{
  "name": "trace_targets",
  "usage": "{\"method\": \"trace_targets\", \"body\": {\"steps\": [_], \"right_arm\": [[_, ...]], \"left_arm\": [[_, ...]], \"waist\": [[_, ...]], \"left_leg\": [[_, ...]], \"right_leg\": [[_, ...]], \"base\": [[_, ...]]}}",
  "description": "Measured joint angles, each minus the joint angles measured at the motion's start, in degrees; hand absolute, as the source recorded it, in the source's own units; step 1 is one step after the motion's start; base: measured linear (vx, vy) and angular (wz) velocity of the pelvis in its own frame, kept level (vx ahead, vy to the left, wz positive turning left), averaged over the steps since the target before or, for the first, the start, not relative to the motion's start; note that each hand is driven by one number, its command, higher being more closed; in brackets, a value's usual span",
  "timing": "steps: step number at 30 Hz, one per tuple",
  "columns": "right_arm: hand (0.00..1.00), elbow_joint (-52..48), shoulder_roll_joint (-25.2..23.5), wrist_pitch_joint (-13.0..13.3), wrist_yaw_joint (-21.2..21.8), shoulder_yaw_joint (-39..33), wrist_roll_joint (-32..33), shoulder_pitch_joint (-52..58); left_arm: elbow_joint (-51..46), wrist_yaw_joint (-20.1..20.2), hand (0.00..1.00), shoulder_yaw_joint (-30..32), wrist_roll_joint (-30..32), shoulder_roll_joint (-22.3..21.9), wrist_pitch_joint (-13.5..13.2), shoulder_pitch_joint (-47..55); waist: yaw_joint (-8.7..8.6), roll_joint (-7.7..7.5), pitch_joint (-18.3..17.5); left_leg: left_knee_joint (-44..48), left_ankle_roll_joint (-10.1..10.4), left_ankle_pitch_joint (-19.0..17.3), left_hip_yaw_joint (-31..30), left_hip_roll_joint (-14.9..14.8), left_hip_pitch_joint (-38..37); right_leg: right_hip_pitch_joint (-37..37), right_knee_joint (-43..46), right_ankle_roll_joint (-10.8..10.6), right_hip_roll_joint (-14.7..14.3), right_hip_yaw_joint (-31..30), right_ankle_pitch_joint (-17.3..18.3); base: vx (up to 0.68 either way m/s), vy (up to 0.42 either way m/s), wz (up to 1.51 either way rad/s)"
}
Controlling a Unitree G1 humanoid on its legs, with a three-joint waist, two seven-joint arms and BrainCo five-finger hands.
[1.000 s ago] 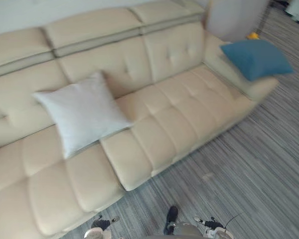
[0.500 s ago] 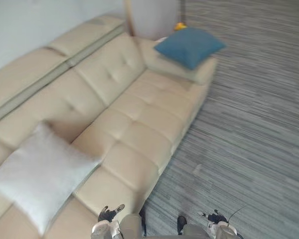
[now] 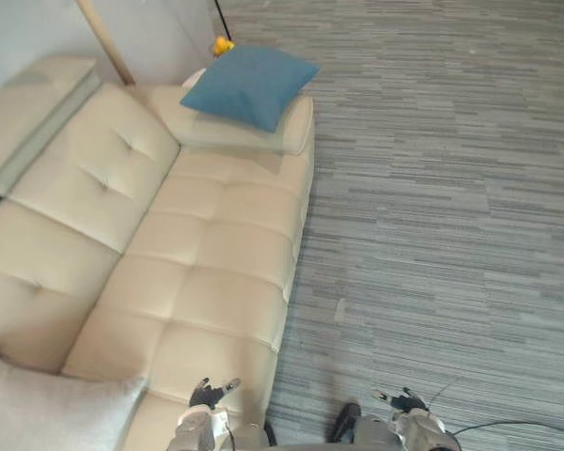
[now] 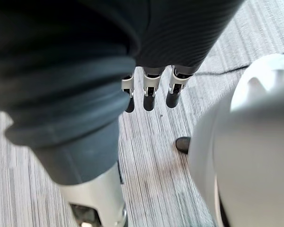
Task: Pick up cushions and gather them together orderly.
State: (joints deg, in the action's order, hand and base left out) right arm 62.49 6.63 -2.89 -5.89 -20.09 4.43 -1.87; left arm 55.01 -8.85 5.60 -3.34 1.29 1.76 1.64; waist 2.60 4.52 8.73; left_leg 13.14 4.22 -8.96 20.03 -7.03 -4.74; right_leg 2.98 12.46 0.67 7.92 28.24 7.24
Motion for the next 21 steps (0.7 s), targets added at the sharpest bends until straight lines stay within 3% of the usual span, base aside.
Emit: {"method": "trace_targets", "body": {"steps": [1,2,3,4,5,6,7,8,10,11,12,13,14,15,16,18,19,20,21], "right_arm": [[0.0,0.42,-0.18,0.02,0.02,0.08,0.07,0.05],[0.0,1.52,-0.39,0.02,-0.05,0.06,0.1,0.22],[0.0,1.76,-0.46,-0.08,-0.08,0.06,0.15,0.48],[0.0,1.84,-1.03,-0.24,-0.27,0.06,0.27,1.29],[0.0,1.72,-1.19,-0.21,-0.48,0.04,0.29,1.36],[0.0,1.42,-1.54,-0.33,-0.96,0.1,0.29,1.12],[0.0,1.53,-1.44,-0.48,-1.18,-0.18,0.29,-0.78],[0.0,1.51,-1.46,-0.46,-1.21,-0.2,0.3,-1.02],[0.0,1.08,-2.17,0.07,-1.24,0.01,0.3,-2.89],[0.0,1.03,-2.39,0.14,-1.24,0.02,0.3,-2.8],[0.0,0.81,-1.94,0.05,-1.21,-0.21,0.29,-2.42],[0.0,-0.73,-2.66,-0.19,-1.26,-0.41,0.26,-1.9],[0.0,-1.24,-3.18,-0.15,-1.3,-0.48,0.23,-0.84],[0.0,-1.29,-3.74,-0.42,-1.4,-0.76,0.17,1.11],[0.0,-1.49,-3.76,-0.58,-1.41,-1.07,0.1,3.07],[0.0,-1.6,-3.83,-0.48,-1.36,-1.24,0.18,3.73],[0.0,-2.02,-3.78,-0.38,-1.32,-1.63,0.12,3.07],[0.0,-2.24,-3.82,-0.4,-1.17,-1.57,0.12,2.82],[0.0,-2.25,-3.78,-0.4,-1.02,-1.34,0.09,2.63]], "left_arm": [[-0.48,0.05,0.0,-0.51,0.9,0.26,-0.09,-0.37],[-0.89,0.08,0.0,-0.5,1.05,0.3,-0.08,-0.7],[-0.95,0.09,0.0,-0.49,1.04,0.31,-0.09,-0.69],[-1.1,0.16,0.0,-0.41,0.98,0.62,-0.02,-0.44],[-1.44,0.12,0.0,-0.43,0.99,0.94,-0.1,-0.34],[-1.83,0.18,0.0,-0.42,0.99,1.37,-0.11,-0.19],[-2.84,0.2,0.0,0.08,0.79,1.07,-0.18,0.41],[-2.92,0.19,0.0,0.13,0.81,1.06,-0.27,0.51],[-3.34,0.16,0.0,0.7,0.97,0.77,0.11,0.9],[-3.43,0.15,0.0,0.69,0.99,0.55,0.13,1.02],[-2.7,0.15,0.0,0.76,1.01,-1.09,0.01,1.52],[-2.71,0.19,0.0,1.66,0.64,-1.67,-0.11,1.57],[-3.22,0.28,0.0,1.98,0.91,-1.29,-0.08,1.47],[-3.18,0.15,0.0,2.02,0.96,0.01,0.29,1.39],[-3.31,0.1,0.0,1.8,0.75,-0.11,0.16,2.4],[-3.09,0.14,0.0,1.03,0.84,0.04,0.14,2.49],[-2.39,0.13,0.0,-0.07,0.85,0.42,0.31,2.07],[-1.7,0.15,0.0,-0.86,0.84,0.76,0.37,1.77],[-1.28,0.17,0.0,-1.5,0.83,0.95,0.32,1.56]], "waist": [[-0.74,-1.34,0.58],[-1.24,-2.11,1.28],[-1.24,-2.19,1.37],[-1.2,-2.31,1.47],[-1.13,-2.47,1.58],[-0.14,-2.93,1.81],[2.09,-3.01,2.41],[2.23,-2.96,2.46],[2.9,-3.4,2.91],[2.93,-3.6,2.87],[4.17,0.37,1.23],[4.71,-0.55,1.41],[4.31,-2.02,1.38],[3.24,-3.46,1.62],[3.39,-3.69,0.08],[3.3,-3.67,0.01],[3.09,-3.41,0.31],[2.49,-3.69,0.24],[2.38,-3.76,0.29]], "left_leg": [[6.85,0.41,-0.26,0.1,-1.3,3.65],[16.27,0.53,-0.35,0.7,-4.5,8.55],[19.19,0.52,-0.35,1.47,-5.75,9.85],[24.9,0.53,-0.35,1.29,-8.95,12.66],[26.34,0.55,-0.33,0.94,-9.75,13.36],[28.92,2.71,-2.59,-1.76,-9.12,14.5],[27.18,3.05,-7.28,-7.32,-2.95,12.32],[26.59,2.86,-7.67,-7.76,-2.31,12.13],[14.9,-0.56,-9.72,-11.37,6.19,11.47],[11.69,-1.24,-9.29,-12.09,7.3,11.18],[5.43,-5.62,-7.09,-13.38,5.52,11.94],[7.5,-6.27,-6.9,-11.4,6.44,12.18],[7.8,-6.24,-6.85,-10.19,7.58,11.52],[9.34,-6.36,-7.18,-9.45,8.4,10.49],[6.15,-6.83,-5.67,-9.79,8.87,8.75],[2.36,-7.43,-4.92,-9.69,9.29,6.38],[0.68,-7.46,-4.52,-9.54,9.15,4.68],[-0.56,-6.59,-3.99,-9.11,8.74,3.39],[-1.67,-6.04,-3.58,-8.77,7.92,1.81]], "right_leg": [[-0.73,-2.34,-0.19,-0.52,-0.89,0.35],[-1.26,-3.41,-0.03,-1.72,-1.01,0.38],[-1.38,-3.56,0.29,-2.42,-1.3,0.52],[-1.65,-3.41,1.64,-4.5,-1.59,1.0],[-1.62,-3.13,2.11,-5.1,-1.68,1.24],[-1.11,-2.48,3.3,-6.05,-2.62,1.23],[-0.41,-3.51,4.75,-7.78,-7.72,0.46],[-0.41,-3.82,4.88,-8.02,-8.33,0.26],[-0.96,-8.78,5.37,-10.43,-16.01,-1.41],[-1.14,-10.34,5.25,-10.84,-17.04,-1.44],[-0.63,-6.74,4.11,-14.34,-18.47,-0.36],[2.48,10.13,3.22,-10.68,-18.58,5.24],[1.49,11.24,0.44,-8.34,-19.66,8.66],[-0.28,10.38,0.4,-6.68,-21.02,14.04],[-0.06,10.36,-2.14,-6.19,-21.64,15.48],[0.07,12.19,-7.95,-4.04,-18.49,14.12],[2.37,17.8,-8.05,-2.3,-16.13,13.27],[3.81,20.37,-5.1,-0.51,-13.37,13.68],[4.24,20.29,-4.51,1.19,-10.78,13.93]], "base": [[-0.07,-0.133,0.34],[-0.09,-0.144,0.4],[-0.1,-0.149,0.44],[-0.08,-0.132,0.26],[-0.12,-0.155,0.1],[-0.17,-0.126,-0.82],[-0.14,-0.095,-0.94],[-0.16,-0.049,-1.39],[-0.18,-0.045,-1.19],[-0.17,-0.07,-1.42],[-0.06,-0.035,-1.43],[-0.03,-0.042,-1.29],[0.11,-0.058,-0.71],[0.14,-0.081,-0.52],[0.18,-0.082,-0.65],[0.16,-0.024,-0.53],[0.13,-0.005,-0.32],[0.21,-0.015,-0.24],[0.26,-0.044,-0.08]]}}
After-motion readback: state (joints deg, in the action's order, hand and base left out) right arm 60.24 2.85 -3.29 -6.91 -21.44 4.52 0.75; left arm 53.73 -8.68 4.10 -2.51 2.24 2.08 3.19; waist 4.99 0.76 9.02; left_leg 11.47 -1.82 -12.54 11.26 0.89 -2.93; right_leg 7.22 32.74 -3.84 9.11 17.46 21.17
